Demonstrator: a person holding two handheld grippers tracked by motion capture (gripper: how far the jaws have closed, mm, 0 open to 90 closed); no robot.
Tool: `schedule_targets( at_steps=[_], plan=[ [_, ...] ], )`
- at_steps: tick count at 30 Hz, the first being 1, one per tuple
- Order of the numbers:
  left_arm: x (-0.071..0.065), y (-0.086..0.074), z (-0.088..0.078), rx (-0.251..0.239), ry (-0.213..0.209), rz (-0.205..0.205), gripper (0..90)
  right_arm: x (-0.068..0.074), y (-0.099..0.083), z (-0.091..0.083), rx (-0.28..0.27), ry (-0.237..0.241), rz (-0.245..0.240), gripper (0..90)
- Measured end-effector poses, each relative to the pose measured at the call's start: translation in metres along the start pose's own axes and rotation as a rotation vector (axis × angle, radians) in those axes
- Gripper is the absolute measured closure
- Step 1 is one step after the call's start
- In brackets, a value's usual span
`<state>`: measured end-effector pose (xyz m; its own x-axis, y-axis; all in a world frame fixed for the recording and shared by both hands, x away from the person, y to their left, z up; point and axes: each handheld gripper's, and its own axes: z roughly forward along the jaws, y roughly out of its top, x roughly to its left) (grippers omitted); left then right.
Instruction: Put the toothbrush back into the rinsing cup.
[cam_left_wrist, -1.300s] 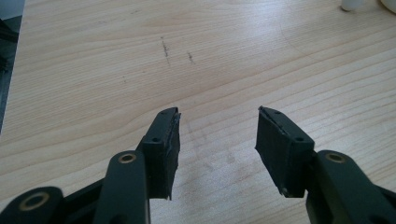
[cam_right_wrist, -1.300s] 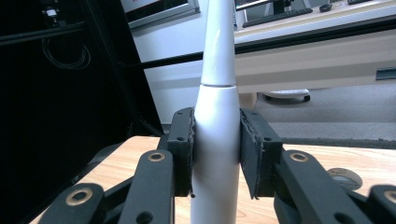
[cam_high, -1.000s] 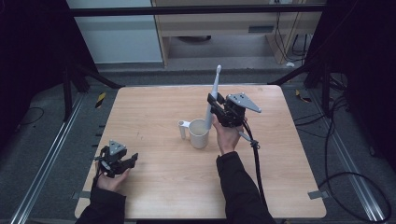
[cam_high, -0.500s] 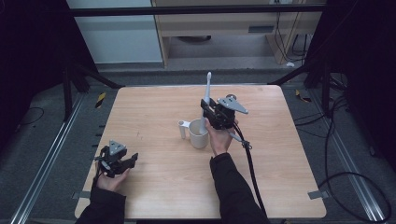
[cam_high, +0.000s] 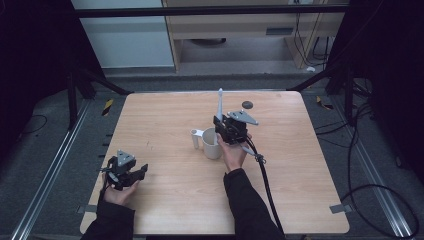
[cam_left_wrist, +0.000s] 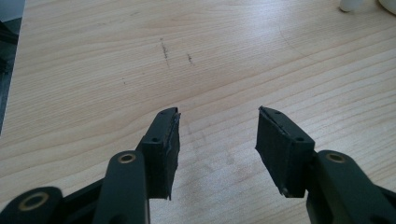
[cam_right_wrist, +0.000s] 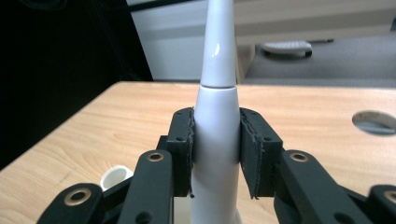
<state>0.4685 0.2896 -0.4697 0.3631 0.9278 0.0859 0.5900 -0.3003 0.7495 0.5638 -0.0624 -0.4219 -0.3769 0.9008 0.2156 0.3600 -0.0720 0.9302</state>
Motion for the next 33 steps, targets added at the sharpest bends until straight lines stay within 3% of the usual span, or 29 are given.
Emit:
schedule_targets(
  at_steps=[9,18,20,25,27,33],
  plan=[
    [0.0,0.0,0.0,-0.001,0.001,0.002,48.5,-0.001,-0.009,0.002,0.06,-0.005,-0.016,67.0],
    [-0.001,0.0,0.0,0.002,0.0,0.003,48.4,-0.004,-0.011,-0.003,0.08,0.01,-0.025,65.0],
    [-0.001,0.0,0.0,0.002,0.0,0.003,48.4,-0.004,-0.01,-0.004,0.082,0.008,-0.029,56.8],
    [0.0,0.0,0.0,0.0,-0.006,-0.004,48.3,-0.005,-0.009,-0.009,0.1,0.006,-0.061,47.8],
    [0.0,0.0,0.0,0.0,-0.008,-0.008,48.3,-0.004,-0.007,-0.015,0.091,-0.002,-0.097,36.8],
    [0.001,0.0,0.0,0.0,-0.008,-0.013,48.0,-0.005,0.0,-0.035,0.096,0.042,-0.108,26.2]
  ],
)
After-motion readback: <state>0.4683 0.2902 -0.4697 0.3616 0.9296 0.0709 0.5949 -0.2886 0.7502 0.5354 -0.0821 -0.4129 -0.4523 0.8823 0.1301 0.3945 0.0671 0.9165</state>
